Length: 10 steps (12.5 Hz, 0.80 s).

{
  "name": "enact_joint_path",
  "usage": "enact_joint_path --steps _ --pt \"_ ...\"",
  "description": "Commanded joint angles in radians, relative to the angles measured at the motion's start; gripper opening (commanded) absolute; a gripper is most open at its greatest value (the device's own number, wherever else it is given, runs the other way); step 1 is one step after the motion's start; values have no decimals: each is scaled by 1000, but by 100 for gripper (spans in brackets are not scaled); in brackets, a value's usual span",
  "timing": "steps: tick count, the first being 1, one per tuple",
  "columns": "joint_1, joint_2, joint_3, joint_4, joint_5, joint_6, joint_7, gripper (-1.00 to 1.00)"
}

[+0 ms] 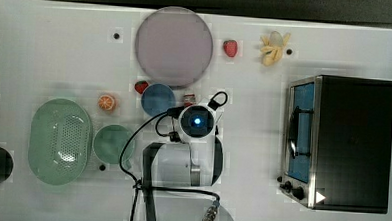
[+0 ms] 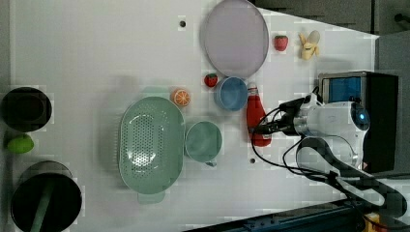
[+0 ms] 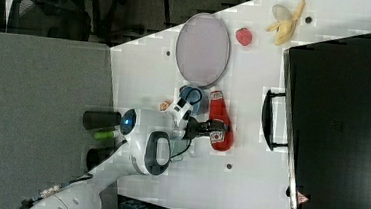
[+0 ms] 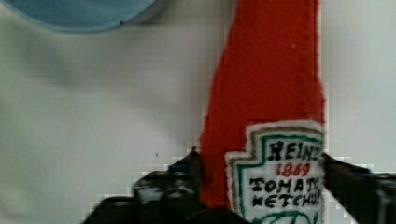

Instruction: Pick Ketchup from the table and place it in strainer.

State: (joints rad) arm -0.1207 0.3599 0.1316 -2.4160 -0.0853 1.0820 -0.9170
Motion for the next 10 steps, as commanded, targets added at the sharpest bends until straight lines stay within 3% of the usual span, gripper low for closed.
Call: enact_joint_path --steps 1,5,10 --pt "-2 -2 0 16 -8 39 -22 25" --pt "-4 -94 -1 29 -8 -14 -16 25" --pt "9 -339 46 108 -1 -386 25 25"
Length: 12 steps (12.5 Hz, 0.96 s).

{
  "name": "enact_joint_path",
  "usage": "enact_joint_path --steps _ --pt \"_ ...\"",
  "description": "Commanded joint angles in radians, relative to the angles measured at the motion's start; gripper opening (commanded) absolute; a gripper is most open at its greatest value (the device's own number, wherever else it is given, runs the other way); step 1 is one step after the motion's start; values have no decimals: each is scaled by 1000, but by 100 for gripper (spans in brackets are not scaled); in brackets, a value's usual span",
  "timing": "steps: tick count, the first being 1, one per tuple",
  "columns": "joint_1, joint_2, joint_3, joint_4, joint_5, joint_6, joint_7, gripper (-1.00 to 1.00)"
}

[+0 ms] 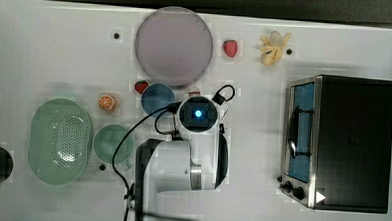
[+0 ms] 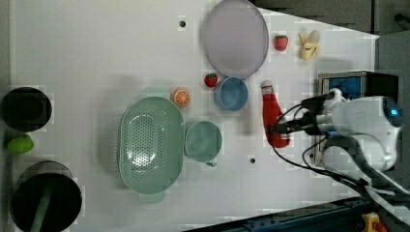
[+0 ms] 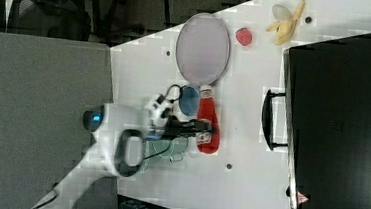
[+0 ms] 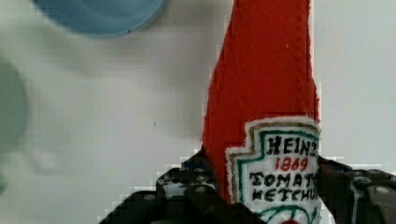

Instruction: Pick Ketchup from the table and place it in strainer.

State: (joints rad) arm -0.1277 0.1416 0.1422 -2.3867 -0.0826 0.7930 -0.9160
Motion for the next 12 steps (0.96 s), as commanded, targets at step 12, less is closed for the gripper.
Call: enact_joint_path --steps 12 --pt "103 -160 444 232 127 -283 664 25"
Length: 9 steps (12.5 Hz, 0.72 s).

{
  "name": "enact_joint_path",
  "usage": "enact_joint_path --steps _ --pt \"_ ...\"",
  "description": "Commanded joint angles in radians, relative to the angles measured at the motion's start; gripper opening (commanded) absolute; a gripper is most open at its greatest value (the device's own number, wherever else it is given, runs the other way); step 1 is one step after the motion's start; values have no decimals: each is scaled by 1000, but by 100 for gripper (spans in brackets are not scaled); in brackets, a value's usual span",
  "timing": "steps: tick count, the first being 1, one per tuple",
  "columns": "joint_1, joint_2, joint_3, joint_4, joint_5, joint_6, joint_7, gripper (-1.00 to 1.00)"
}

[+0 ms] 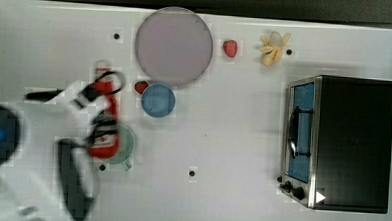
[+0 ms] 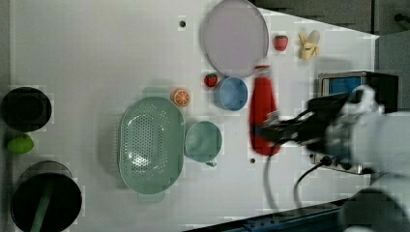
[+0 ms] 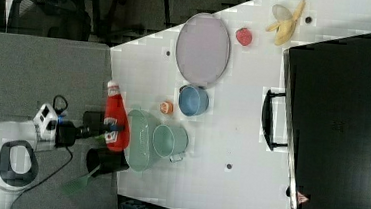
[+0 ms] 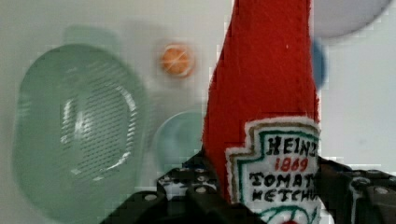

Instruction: Pick Ketchup from the table and place it in strainer.

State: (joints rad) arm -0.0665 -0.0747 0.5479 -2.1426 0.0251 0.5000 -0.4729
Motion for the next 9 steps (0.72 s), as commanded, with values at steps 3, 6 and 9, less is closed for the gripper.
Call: enact_joint_path --steps 3,6,9 --pt "51 154 132 -10 20 147 345 25" --pt "78 296 187 -13 6 312 519 25" --pt "117 429 183 -16 -79 408 589 25"
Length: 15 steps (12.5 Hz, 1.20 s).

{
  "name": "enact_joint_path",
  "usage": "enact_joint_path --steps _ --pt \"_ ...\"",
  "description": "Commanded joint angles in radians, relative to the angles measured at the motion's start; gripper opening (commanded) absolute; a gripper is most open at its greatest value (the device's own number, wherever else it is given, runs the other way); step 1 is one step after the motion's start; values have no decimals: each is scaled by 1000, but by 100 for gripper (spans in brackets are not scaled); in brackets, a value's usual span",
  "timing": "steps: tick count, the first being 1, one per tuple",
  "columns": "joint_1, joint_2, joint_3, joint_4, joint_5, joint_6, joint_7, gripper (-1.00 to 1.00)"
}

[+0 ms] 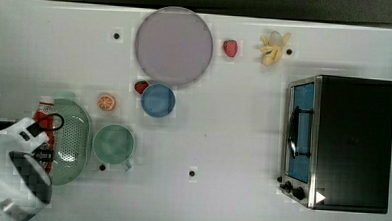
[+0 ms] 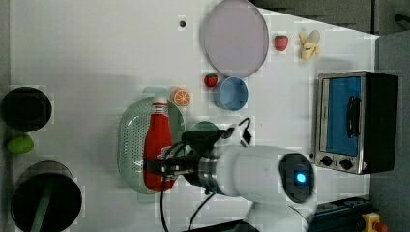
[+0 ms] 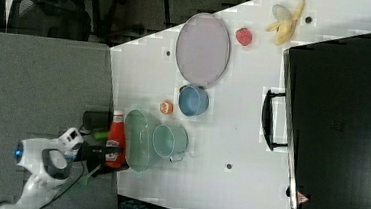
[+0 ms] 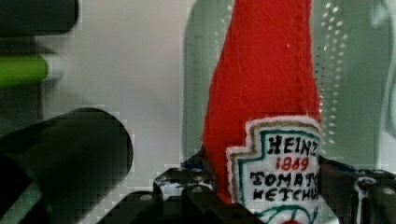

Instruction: Pick Ketchup from the table and place it in strainer.

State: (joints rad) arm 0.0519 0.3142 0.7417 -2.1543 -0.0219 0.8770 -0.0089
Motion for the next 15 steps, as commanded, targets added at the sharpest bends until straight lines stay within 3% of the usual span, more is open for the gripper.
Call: enact_joint_path --steps 1,2,5,10,15 --pt "6 81 -17 -7 -65 64 137 25" --pt "9 115 -25 -9 -79 108 162 31" --pt "13 162 -38 -12 -110 210 180 95" --pt "-65 -81 -38 -7 -77 51 256 100" --pt "-205 -357 -97 76 206 -401 149 100"
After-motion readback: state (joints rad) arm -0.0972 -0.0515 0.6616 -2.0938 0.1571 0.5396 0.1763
